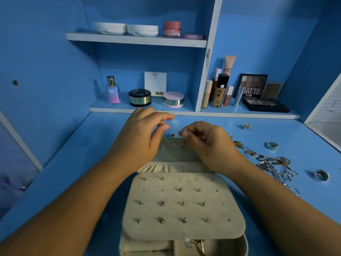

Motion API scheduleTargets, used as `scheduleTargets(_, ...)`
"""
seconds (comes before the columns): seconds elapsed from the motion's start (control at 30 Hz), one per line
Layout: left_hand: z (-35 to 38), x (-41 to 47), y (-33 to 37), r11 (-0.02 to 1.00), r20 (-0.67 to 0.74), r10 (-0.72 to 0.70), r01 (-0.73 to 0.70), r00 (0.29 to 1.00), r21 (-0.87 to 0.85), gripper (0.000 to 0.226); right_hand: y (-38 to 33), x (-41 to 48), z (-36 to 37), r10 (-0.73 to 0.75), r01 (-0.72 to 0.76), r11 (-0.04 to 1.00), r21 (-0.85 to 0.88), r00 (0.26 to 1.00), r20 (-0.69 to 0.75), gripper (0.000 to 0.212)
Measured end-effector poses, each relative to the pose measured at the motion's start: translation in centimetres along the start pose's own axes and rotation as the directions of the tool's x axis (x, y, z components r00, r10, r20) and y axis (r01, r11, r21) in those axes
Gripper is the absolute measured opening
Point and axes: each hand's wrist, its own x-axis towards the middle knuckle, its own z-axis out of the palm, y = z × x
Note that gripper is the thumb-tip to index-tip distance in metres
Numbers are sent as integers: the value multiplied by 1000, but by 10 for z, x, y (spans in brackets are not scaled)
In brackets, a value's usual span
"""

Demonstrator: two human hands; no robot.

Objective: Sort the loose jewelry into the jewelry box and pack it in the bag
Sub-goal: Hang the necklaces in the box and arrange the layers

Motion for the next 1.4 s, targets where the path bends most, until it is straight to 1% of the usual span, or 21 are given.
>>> scheduleTargets(0.13, -1, -1, -12, 995, 40, -53, 50, 998, 87, 35, 3, 1, -5, 58, -58, 998, 1, 997, -57, 15)
scheduleTargets(0.2, -2, -1, -13, 992, 41, -76, 72, 996, 100, 31, 2, 3, -5, 74, -76, 997, -9, 992, -102, 13)
scheduleTargets(0.27, -1, -2, -9, 988, 36, -147, 146, 988, 42, 22, 2, 4, -5, 112, -106, 993, 47, 983, -144, 13)
scheduleTargets(0.3, -1, -2, -7, 973, 36, -223, 225, 974, -51, 19, 3, 4, -5, 135, -122, 989, 89, 978, -156, 15)
scheduleTargets(0.33, 0, 0, -4, 924, 58, -331, 336, 942, -184, 18, 3, 5, -5, 159, -139, 982, 130, 974, -163, 18)
scheduleTargets(0.37, 0, 2, -1, 821, 115, -449, 460, 886, -339, 17, 2, 4, -6, 183, -155, 973, 172, 970, -161, 20)
scheduleTargets(0.4, 0, 5, 0, 679, 186, -537, 552, 823, -484, 17, 2, 5, -7, 202, -167, 963, 212, 967, -156, 21)
scheduleTargets(0.47, -1, 8, -1, 414, 295, -617, 620, 730, -667, 15, 0, 4, -8, 223, -174, 943, 284, 963, -151, 23)
scheduleTargets(0.53, -5, 8, 0, 247, 346, -628, 600, 697, -761, 19, -2, 4, -8, 225, -158, 920, 357, 962, -153, 26)
scheduleTargets(0.57, -6, 9, 1, 199, 358, -625, 585, 694, -786, 28, -4, 4, -8, 226, -152, 912, 381, 961, -158, 27)
scheduleTargets(0.63, -8, 8, 1, 162, 369, -611, 567, 701, -808, 43, -5, 4, -9, 233, -149, 910, 387, 955, -183, 28)
scheduleTargets(0.7, -9, 9, 4, 147, 373, -580, 543, 724, -827, 36, -5, 4, -11, 242, -155, 920, 359, 948, -209, 27)
scheduleTargets(0.77, -10, 11, 5, 147, 364, -533, 508, 764, -849, 29, -4, 4, -12, 242, -183, 943, 279, 950, -196, 25)
scheduleTargets(0.83, -11, 10, 6, 223, 350, -473, 494, 808, -840, 28, -2, 1, -11, 231, -213, 968, 132, 963, -139, 20)
scheduleTargets(0.93, -10, 7, 9, 494, 311, -345, 453, 886, -742, 14, 0, -2, -7, 167, -167, 986, 11, 983, -77, 9)
scheduleTargets(1.03, -9, 5, 15, 668, 276, -244, 368, 930, -647, 12, -2, -3, -5, 65, -65, 998, -25, 998, -2, 18)
scheduleTargets(1.07, -9, 5, 17, 695, 280, -223, 353, 934, -627, 13, -4, -3, -4, 34, -33, 999, -16, 999, 35, 20)
scheduleTargets(1.13, -12, 5, 21, 696, 307, -202, 357, 930, -623, 12, -7, -5, -1, -26, 27, 1000, -8, 995, 92, 20)
scheduleTargets(1.23, -14, 5, 22, 704, 347, -177, 365, 921, -610, 17, -8, -6, 3, -79, 80, 997, -5, 992, 100, 16)
scheduleTargets(1.33, -15, 4, 21, 730, 326, -171, 342, 930, -592, 15, -10, -5, 3, -61, 54, 994, 94, 996, 71, 5)
scheduleTargets(1.4, -14, 4, 18, 721, 295, -217, 357, 930, -594, 14, -10, -4, 2, 1, -6, 987, 164, 1000, 31, 8)
